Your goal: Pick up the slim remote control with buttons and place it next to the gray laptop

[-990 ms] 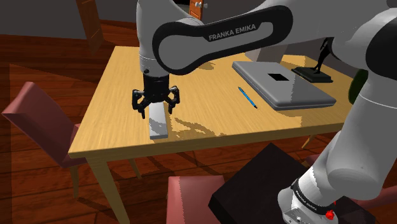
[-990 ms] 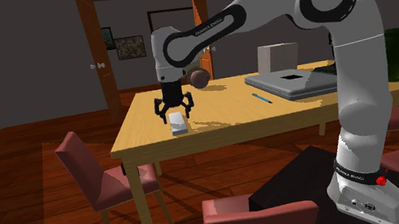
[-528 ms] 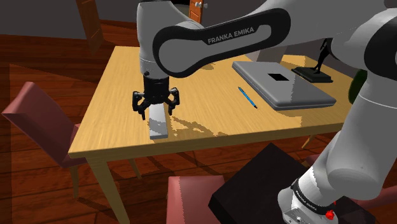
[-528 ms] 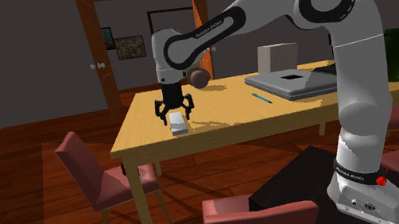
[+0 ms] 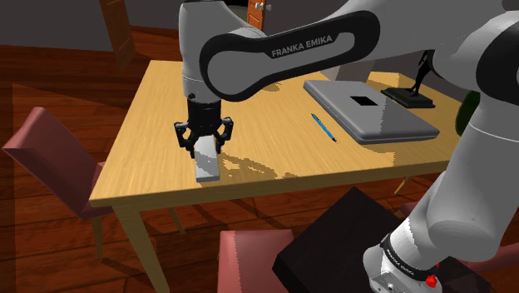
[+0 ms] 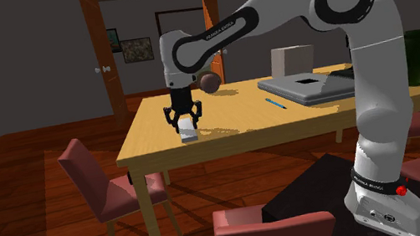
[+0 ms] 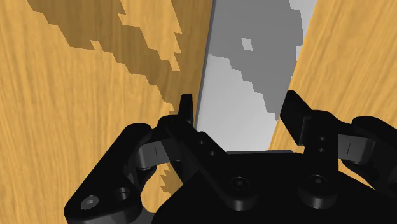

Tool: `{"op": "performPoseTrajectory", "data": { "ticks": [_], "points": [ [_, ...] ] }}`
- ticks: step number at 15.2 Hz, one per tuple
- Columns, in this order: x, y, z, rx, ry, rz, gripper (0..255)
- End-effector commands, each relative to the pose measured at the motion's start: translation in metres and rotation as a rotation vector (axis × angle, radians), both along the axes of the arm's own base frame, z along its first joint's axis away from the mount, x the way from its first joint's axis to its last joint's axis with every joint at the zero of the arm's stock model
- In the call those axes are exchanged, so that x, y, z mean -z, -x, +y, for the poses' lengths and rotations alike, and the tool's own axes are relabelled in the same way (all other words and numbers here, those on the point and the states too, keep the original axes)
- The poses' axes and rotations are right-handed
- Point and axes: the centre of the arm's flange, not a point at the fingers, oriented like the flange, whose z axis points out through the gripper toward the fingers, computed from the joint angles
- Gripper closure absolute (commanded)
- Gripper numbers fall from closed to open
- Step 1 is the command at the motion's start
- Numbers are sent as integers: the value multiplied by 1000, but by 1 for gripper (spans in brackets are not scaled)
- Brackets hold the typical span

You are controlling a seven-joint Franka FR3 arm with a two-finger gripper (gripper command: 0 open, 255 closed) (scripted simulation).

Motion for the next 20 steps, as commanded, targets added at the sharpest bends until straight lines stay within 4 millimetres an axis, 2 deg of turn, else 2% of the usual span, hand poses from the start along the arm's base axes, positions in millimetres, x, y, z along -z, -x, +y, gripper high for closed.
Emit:
{"op": "performPoseTrajectory", "data": {
  "ticks": [1, 3, 20],
  "points": [
    [0, 0, 0, 0, 0, 0, 255],
    [0, 0, 0, 0, 0, 0, 255],
    [-89, 0, 0, 0, 0, 0, 255]
  ]
}}
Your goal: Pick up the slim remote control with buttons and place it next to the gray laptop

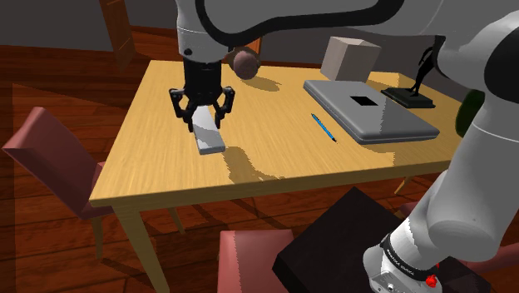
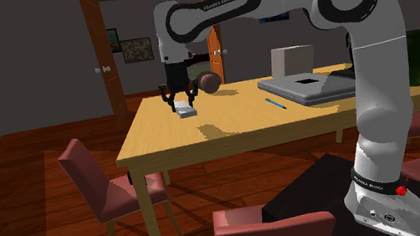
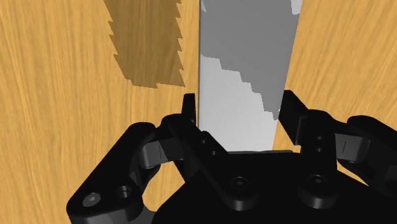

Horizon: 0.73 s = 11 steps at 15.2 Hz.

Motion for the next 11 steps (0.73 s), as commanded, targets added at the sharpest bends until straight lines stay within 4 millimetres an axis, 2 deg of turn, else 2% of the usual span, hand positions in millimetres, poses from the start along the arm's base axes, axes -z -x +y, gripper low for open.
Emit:
{"op": "performPoseTrajectory", "data": {
  "ticks": [1, 6, 11],
  "points": [
    [-10, 2, 0, 0, 0, 0, 255],
    [-35, 2, 0, 0, 0, 0, 255],
    [-35, -13, -64, 0, 0, 0, 255]
  ]
}}
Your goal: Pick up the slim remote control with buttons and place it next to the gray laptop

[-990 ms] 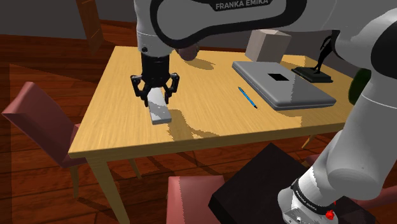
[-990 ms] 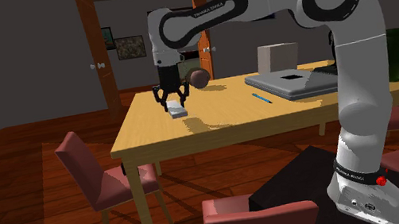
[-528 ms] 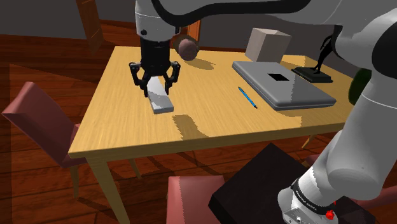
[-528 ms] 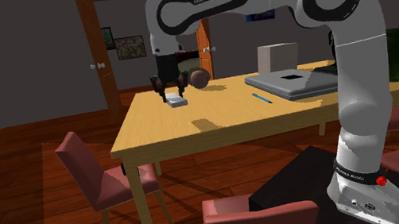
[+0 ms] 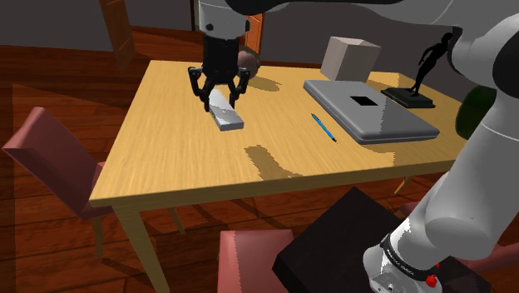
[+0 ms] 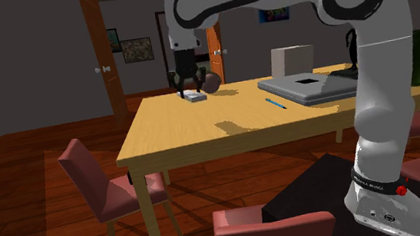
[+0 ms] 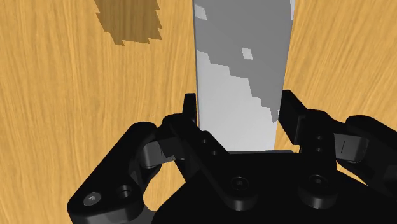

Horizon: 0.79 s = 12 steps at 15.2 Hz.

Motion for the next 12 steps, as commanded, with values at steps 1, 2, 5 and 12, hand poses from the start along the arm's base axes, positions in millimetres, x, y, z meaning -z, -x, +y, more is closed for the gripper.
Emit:
{"op": "performPoseTrajectory", "data": {
  "ticks": [1, 2, 5, 12],
  "points": [
    [2, -4, -26, -1, -1, 0, 255],
    [2, -7, -38, -1, -1, 0, 255],
    [2, -16, -77, -1, -1, 0, 255],
    [2, -37, -167, -1, -1, 0, 255]
  ]
}}
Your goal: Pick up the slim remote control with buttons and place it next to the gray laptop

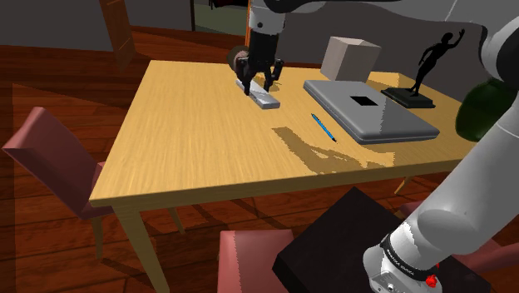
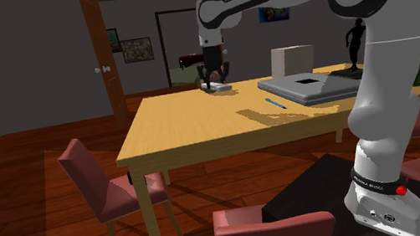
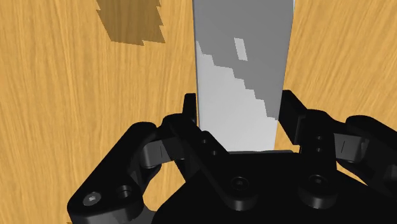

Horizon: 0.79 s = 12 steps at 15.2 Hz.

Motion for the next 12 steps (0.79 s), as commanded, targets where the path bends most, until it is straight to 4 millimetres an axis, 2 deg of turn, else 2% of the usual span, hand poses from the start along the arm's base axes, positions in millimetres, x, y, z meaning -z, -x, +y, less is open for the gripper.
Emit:
{"op": "performPoseTrajectory", "data": {
  "ticks": [1, 12],
  "points": [
    [0, -6, -26, -2, 0, 0, 255],
    [0, -39, -168, -2, 0, 0, 255]
  ]
}}
